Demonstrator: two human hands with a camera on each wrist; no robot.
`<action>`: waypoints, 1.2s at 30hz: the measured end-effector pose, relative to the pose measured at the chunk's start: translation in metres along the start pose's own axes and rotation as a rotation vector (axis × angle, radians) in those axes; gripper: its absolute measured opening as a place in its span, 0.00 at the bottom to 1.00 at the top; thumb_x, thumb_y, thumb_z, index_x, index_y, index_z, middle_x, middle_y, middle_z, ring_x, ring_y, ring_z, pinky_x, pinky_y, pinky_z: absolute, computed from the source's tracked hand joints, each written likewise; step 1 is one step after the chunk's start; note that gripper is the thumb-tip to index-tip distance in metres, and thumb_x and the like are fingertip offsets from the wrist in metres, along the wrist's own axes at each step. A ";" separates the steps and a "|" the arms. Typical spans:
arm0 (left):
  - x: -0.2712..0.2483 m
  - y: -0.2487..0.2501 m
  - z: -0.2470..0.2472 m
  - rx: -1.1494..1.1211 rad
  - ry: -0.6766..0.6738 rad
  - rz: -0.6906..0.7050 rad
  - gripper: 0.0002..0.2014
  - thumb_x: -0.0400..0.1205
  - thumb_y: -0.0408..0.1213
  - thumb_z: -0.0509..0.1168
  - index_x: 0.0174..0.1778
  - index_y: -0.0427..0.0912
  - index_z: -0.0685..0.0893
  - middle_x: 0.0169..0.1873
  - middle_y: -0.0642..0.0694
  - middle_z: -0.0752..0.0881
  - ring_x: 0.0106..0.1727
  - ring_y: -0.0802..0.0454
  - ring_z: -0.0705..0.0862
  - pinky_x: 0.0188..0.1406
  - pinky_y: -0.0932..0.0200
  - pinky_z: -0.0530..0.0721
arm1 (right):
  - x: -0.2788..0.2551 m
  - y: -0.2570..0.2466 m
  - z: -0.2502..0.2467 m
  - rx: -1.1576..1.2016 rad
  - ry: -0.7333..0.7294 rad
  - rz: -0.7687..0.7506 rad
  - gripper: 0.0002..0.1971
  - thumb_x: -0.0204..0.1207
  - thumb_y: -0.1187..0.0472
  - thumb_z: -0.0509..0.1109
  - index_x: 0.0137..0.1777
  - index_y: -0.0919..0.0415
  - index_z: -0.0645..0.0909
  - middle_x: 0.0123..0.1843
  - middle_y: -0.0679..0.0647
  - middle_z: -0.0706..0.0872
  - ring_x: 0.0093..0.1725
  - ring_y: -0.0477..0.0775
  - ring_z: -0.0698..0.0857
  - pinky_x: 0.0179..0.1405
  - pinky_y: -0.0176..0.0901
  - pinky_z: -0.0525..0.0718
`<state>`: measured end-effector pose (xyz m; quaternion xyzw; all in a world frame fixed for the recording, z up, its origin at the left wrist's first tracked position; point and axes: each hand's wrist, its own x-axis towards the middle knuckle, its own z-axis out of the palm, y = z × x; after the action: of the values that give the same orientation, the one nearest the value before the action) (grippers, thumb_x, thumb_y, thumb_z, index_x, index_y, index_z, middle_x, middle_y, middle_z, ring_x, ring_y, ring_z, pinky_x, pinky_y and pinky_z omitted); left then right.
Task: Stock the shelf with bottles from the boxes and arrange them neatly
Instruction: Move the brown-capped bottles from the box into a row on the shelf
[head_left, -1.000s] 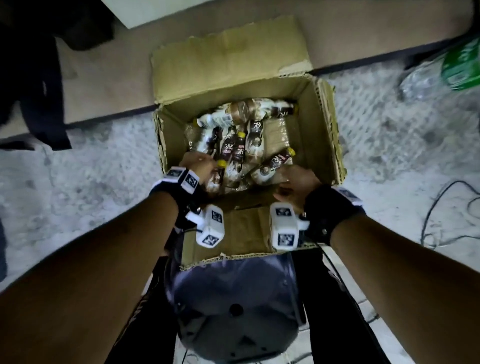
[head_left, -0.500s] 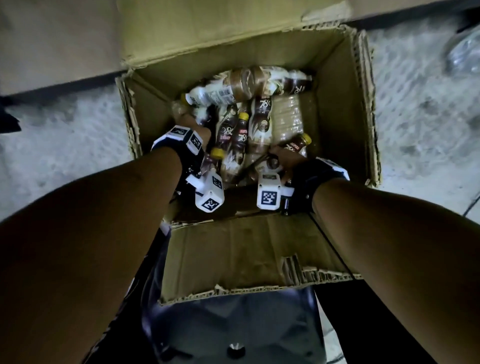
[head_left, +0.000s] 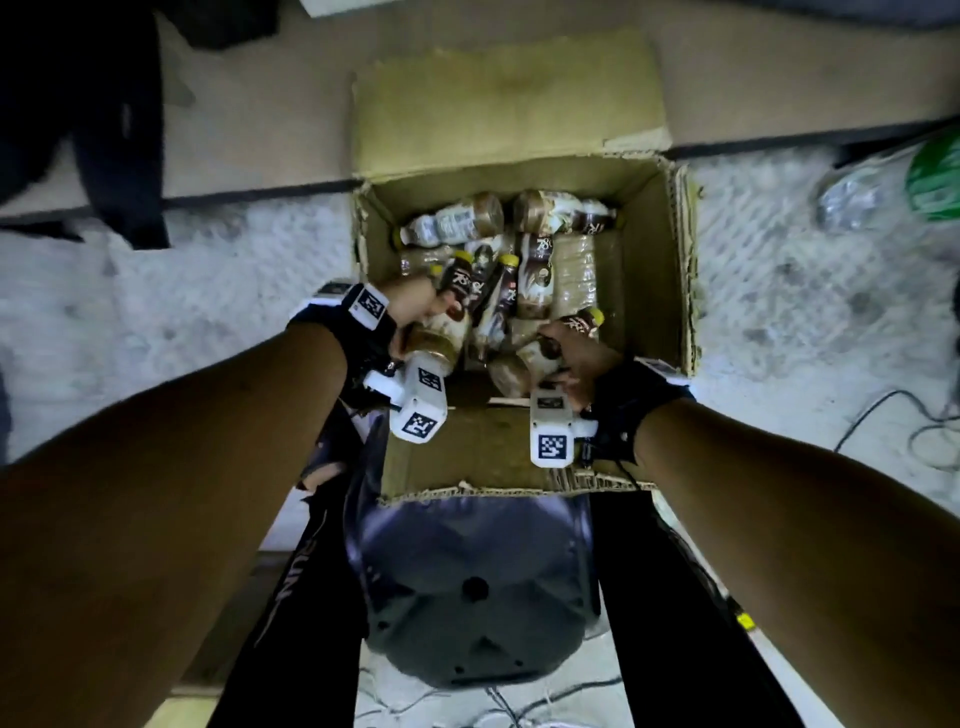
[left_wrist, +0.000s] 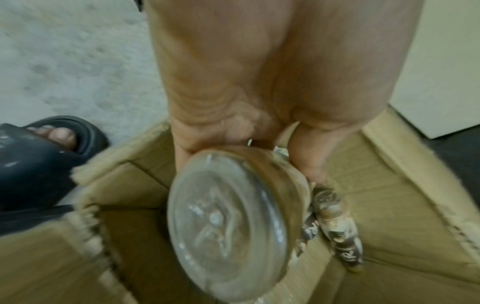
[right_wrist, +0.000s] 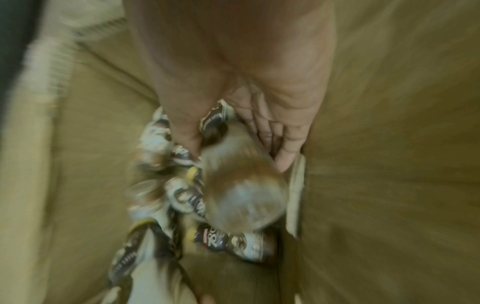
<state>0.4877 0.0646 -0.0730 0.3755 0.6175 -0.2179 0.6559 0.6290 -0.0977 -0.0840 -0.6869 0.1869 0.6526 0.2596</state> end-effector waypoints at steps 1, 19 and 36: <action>-0.019 0.002 0.001 -0.052 -0.025 0.005 0.08 0.85 0.33 0.60 0.39 0.44 0.77 0.46 0.40 0.80 0.48 0.46 0.80 0.64 0.45 0.77 | -0.013 -0.001 0.002 0.052 0.017 0.007 0.13 0.79 0.52 0.69 0.34 0.56 0.78 0.30 0.56 0.81 0.21 0.53 0.81 0.22 0.38 0.79; -0.363 -0.031 0.018 -0.444 -0.065 0.036 0.38 0.51 0.42 0.85 0.60 0.40 0.86 0.57 0.40 0.89 0.56 0.39 0.88 0.59 0.34 0.84 | -0.378 0.010 0.014 0.037 -0.139 -0.106 0.20 0.66 0.55 0.76 0.57 0.64 0.87 0.51 0.62 0.92 0.50 0.65 0.90 0.57 0.65 0.86; -0.620 0.158 -0.020 -0.088 0.163 1.027 0.21 0.66 0.36 0.82 0.52 0.38 0.84 0.46 0.42 0.91 0.48 0.46 0.90 0.57 0.41 0.86 | -0.652 -0.126 0.005 -0.128 -0.103 -1.151 0.18 0.70 0.69 0.80 0.59 0.60 0.84 0.52 0.53 0.93 0.51 0.49 0.90 0.54 0.42 0.87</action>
<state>0.5051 0.0678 0.5672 0.6178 0.4113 0.1879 0.6433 0.6484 -0.0481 0.5782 -0.6596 -0.2693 0.4492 0.5391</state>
